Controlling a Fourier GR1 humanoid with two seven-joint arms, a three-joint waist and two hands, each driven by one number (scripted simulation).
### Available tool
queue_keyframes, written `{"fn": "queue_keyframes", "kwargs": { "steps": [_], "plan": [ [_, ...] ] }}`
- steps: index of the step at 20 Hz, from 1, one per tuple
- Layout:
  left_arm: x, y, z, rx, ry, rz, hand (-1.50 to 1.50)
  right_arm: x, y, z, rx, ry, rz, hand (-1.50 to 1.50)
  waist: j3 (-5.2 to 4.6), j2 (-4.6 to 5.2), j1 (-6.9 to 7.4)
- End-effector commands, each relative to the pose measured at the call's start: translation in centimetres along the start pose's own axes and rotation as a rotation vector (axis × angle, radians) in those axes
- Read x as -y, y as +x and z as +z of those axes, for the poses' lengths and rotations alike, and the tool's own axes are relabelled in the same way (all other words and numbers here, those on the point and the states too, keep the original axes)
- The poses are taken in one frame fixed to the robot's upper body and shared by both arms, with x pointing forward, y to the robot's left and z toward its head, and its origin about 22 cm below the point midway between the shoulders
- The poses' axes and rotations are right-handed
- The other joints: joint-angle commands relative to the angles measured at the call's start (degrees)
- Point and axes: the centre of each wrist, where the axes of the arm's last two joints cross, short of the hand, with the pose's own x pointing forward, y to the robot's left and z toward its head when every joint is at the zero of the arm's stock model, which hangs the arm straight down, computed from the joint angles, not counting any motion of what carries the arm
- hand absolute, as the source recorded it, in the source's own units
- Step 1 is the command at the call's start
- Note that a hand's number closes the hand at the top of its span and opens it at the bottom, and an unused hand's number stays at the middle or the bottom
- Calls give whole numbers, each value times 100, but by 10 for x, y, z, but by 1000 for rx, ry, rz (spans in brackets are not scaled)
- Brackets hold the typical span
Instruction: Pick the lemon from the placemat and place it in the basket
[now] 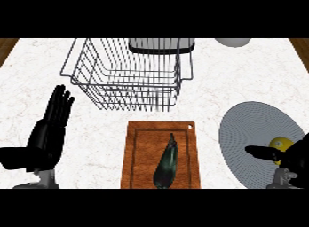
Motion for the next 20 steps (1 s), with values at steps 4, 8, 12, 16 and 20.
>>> {"fn": "queue_keyframes", "kwargs": {
  "steps": [4, 8, 12, 16, 20],
  "plan": [
    [5, 5, 12, -18, 2, -1, 0, -11, -9, -5, -131, 6, -37, -150, 1, -7, 2],
    [-1, -4, -1, -16, 5, -5, 0, -31, -1, 1, -128, 24, -30, -150, 0, 1, 1],
    [2, -11, -8, -3, 10, -3, 0, -28, -8, -3, -143, 22, -59, -150, -1, 2, -18],
    [13, 12, -18, 9, 14, -2, 0, -21, -15, -21, -144, 7, -46, -150, 0, -4, -22],
    [7, 12, -9, -14, 12, -3, 0, -24, -21, -24, -126, 46, -49, 150, 0, -6, -16]
  ]
}}
